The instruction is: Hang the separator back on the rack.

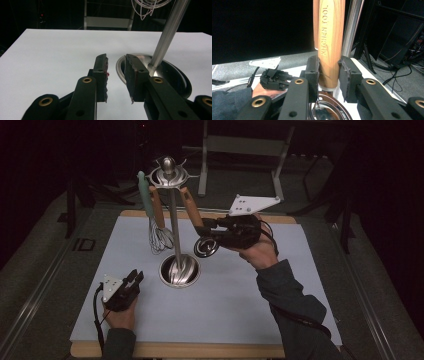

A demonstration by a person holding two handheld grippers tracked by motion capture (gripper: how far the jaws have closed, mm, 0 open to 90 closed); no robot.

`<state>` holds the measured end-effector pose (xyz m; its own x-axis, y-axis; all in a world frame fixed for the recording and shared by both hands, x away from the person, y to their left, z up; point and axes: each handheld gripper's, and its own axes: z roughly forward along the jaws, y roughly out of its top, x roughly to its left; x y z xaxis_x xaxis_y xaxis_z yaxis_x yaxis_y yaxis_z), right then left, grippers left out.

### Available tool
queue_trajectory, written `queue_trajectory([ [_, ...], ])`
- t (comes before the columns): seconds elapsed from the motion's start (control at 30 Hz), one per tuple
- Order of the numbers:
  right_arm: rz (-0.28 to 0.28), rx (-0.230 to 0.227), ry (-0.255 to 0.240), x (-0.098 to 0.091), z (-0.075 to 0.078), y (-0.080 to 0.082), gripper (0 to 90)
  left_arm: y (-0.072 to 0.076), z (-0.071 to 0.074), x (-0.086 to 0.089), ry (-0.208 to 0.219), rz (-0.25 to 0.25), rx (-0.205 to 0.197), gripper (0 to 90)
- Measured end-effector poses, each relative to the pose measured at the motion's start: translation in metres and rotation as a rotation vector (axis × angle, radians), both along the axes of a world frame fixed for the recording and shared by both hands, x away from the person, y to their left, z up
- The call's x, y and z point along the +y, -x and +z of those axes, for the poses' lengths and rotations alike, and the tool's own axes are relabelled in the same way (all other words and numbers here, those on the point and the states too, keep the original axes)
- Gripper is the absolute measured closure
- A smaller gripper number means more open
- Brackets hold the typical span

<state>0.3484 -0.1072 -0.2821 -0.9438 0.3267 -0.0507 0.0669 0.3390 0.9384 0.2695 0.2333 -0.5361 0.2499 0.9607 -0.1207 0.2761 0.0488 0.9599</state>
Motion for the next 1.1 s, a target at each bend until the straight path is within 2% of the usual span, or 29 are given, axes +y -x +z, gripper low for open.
queue_trajectory([
  [0.37, 0.005, -0.002, 0.001, 0.005, 0.001, 0.001, 71.0, 0.000, 0.000, 0.000, 0.000, 0.000, -0.001, 71.7],
  [1.1, -0.014, 0.019, 0.014, 0.010, -0.003, -0.011, 71.0, 0.000, 0.000, 0.000, 0.002, 0.001, -0.001, 71.6],
])
